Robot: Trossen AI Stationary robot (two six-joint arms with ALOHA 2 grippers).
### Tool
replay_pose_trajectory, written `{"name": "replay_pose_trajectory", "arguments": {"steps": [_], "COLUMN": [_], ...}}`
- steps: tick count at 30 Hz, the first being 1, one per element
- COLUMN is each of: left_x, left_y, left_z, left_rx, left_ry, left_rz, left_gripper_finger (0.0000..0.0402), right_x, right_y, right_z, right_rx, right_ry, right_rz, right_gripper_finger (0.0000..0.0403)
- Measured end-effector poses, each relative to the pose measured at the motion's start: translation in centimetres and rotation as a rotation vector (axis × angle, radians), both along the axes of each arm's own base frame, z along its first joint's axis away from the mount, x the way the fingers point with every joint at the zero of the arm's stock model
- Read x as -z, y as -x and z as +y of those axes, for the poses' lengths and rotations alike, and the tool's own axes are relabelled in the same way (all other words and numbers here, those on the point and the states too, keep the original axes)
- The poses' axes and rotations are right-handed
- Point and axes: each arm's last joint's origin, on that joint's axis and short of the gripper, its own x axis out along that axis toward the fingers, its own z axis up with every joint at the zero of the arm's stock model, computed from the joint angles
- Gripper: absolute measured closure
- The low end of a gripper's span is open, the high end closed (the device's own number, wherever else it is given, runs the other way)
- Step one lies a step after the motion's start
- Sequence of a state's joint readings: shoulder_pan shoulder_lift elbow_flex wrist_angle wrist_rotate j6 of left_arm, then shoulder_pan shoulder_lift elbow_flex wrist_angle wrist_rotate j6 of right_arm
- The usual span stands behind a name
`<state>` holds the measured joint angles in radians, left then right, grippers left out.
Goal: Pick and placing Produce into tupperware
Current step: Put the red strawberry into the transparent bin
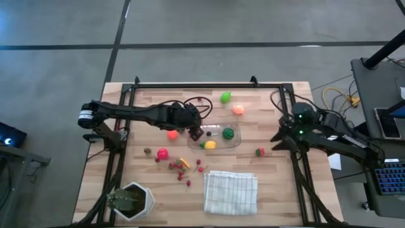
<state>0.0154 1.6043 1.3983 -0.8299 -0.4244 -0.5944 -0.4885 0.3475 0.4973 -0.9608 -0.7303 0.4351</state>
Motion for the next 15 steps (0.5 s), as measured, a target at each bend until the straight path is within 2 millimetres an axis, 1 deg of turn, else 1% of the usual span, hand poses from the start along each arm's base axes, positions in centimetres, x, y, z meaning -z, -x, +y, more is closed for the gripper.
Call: {"name": "replay_pose_trajectory", "arguments": {"steps": [3,4,5,8,13,15], "left_x": [0.0,0.0,0.0,0.0,0.0,0.1], "left_y": [0.0,0.0,0.0,0.0,0.0,0.0], "left_z": [-0.2,-0.3,-0.4,-0.8,-1.4,-1.7], "left_rx": [0.007,0.01,0.013,0.025,0.045,0.055], "left_ry": [0.003,0.005,0.005,0.007,0.007,0.007], "left_rz": [-0.002,-0.002,-0.001,-0.001,0.0,0.001], "left_gripper_finger": [0.0159,0.0159,0.0159,0.0159,0.0159,0.0159], "right_x": [1.3,1.5,1.5,1.1,-0.5,-1.4], "right_y": [-0.4,-0.6,-0.9,-1.2,-1.9,-2.4], "right_z": [-0.4,-0.6,-0.7,-0.7,-1.3,-1.6], "right_rx": [0.256,0.289,0.279,0.209,0.257,0.259], "right_ry": [-0.217,-0.251,-0.266,-0.221,-0.117,-0.063], "right_rz": [0.181,0.196,0.183,0.123,-0.007,-0.109], "right_gripper_finger": [0.004,0.004,0.004,0.004,0.004,0.004]}}
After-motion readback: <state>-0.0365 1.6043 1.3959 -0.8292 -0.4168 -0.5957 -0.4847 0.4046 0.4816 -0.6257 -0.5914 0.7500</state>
